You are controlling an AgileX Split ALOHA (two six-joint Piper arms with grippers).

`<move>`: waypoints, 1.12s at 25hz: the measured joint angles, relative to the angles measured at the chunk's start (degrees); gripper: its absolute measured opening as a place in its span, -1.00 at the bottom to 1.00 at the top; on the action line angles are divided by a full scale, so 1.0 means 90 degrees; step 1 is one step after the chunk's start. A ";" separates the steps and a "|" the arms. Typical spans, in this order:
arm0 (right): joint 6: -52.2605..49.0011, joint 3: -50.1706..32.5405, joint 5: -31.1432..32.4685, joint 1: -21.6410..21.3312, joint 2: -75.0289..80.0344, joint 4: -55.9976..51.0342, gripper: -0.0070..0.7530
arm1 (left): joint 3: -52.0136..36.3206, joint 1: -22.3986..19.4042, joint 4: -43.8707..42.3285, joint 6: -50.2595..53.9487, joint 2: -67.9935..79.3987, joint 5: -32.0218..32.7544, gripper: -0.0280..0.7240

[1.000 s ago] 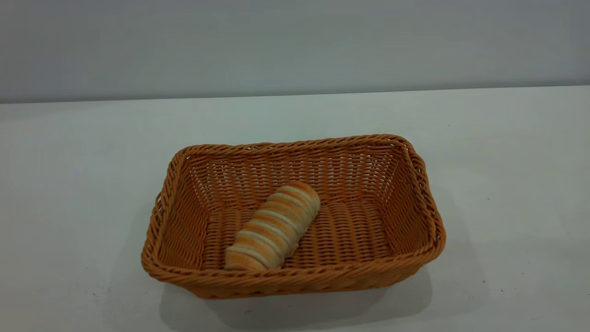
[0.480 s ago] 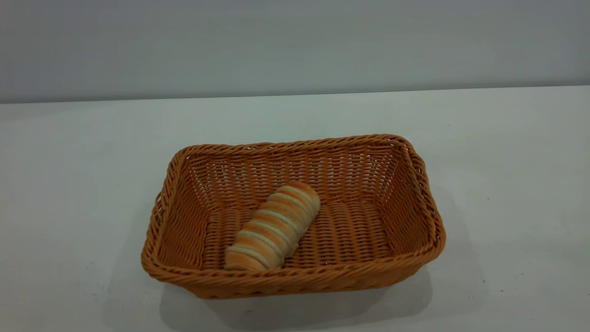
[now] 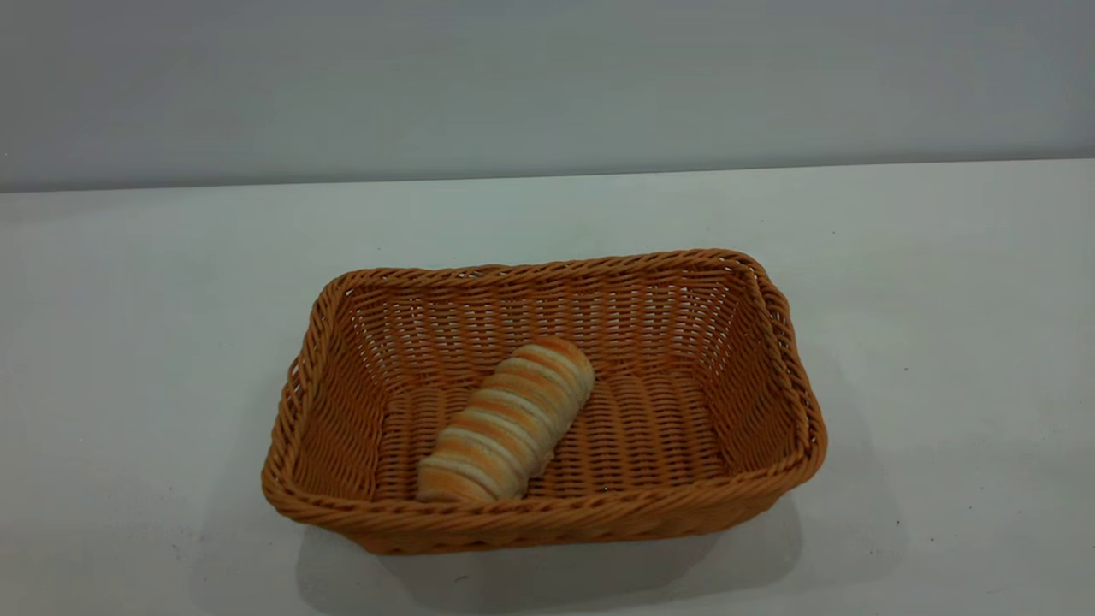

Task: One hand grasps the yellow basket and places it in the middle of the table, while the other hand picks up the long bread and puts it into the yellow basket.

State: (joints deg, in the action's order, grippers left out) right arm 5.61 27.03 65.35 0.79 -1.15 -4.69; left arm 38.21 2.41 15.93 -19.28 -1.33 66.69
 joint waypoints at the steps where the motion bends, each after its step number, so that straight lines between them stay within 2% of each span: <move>1: 0.0000 0.0000 0.0000 0.0000 0.0000 0.0000 -0.13 | -0.0036 -0.0079 0.0023 -0.0042 0.0000 0.0000 -0.30; 5: 0.0006 0.0000 0.0000 0.0000 0.0000 0.0000 -0.13 | -0.0188 -0.0262 0.0079 -0.0082 0.0000 -0.0003 -0.30; 15: 0.0000 0.0000 0.0000 0.0000 0.0000 0.0000 -0.13 | -0.0944 -0.0286 -0.0218 -0.0138 0.0000 -0.0008 -0.30; 28: 0.0000 0.0000 0.0000 0.0000 0.0000 0.0000 -0.13 | -0.1089 -0.0303 -0.0610 -0.0086 0.0000 -0.0010 -0.30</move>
State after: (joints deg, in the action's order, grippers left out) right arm 5.61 27.03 65.35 0.79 -1.15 -4.69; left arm 28.41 -0.32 10.44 -20.05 -1.33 66.60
